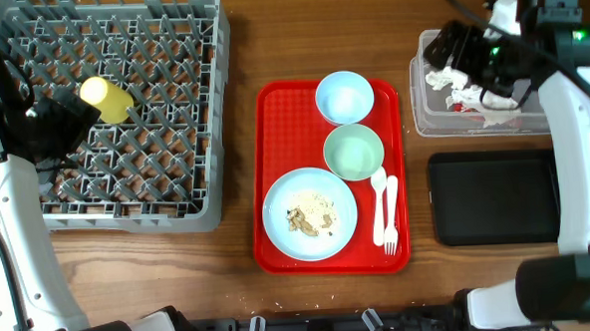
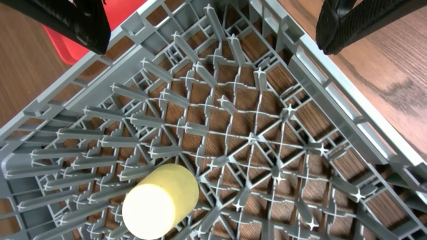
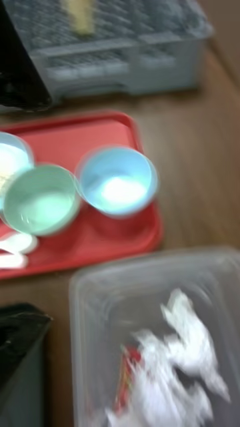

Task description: Sort waste into correct bins and load items into the dishwasher rack

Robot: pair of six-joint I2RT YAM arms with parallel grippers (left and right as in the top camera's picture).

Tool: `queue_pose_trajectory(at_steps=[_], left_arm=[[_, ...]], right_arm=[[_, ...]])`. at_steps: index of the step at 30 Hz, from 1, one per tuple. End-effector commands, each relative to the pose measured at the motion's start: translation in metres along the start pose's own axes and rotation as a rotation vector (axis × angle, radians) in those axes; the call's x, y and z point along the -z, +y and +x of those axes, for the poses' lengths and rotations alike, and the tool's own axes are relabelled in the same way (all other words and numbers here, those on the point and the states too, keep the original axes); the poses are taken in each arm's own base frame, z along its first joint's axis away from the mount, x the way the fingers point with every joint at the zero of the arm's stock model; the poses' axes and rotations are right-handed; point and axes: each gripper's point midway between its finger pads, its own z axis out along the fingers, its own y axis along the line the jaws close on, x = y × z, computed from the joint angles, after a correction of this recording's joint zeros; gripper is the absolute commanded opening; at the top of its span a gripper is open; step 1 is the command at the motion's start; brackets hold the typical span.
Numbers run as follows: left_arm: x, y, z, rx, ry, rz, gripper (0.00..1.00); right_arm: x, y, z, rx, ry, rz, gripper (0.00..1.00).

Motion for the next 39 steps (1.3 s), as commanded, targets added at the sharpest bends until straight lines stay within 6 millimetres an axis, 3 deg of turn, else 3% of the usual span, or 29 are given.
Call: queue_pose_trajectory(at_steps=[1,8,10,13,19,23,31,33,35,37,39], left_arm=[[0.0,0.002,-0.003,0.01,-0.01,-0.008,1.0],[0.0,0.002,-0.002,0.011,-0.01,-0.008,1.0],[0.0,0.002,-0.002,0.01,-0.01,-0.008,1.0],[0.0,0.002,-0.003,0.01,-0.01,-0.007,1.0],[0.0,0.002,-0.003,0.01,-0.01,-0.008,1.0],[0.0,0.002,-0.003,0.01,-0.01,-0.008,1.0],[0.0,0.002,-0.003,0.01,-0.01,-0.007,1.0],[0.0,0.002,-0.002,0.01,-0.01,-0.008,1.0],[0.0,0.002,-0.002,0.01,-0.01,-0.008,1.0],[0.0,0.002,-0.003,0.01,-0.01,-0.007,1.0],[0.0,0.002,-0.003,0.01,-0.011,-0.008,1.0]], right_arm=[[0.001,0.038,0.044,0.123,0.142,-0.098,0.97],[-0.016,0.083,0.118,0.292,0.355,-0.109,0.98],[-0.034,0.096,0.139,0.332,0.383,-0.117,0.98],[-0.064,0.096,0.152,0.283,0.354,-0.028,0.94],[-0.117,0.101,0.157,0.218,0.189,0.031,0.7],[-0.138,0.089,0.155,0.15,0.112,0.083,0.71],[-0.164,0.085,0.161,0.155,0.139,0.092,0.72],[-0.162,0.084,0.165,0.15,0.158,0.095,0.74],[-0.152,0.095,0.162,0.146,0.157,0.041,0.76],[-0.128,0.109,0.144,0.142,0.104,-0.003,0.77],[-0.094,0.115,0.12,0.128,0.02,-0.034,0.84]])
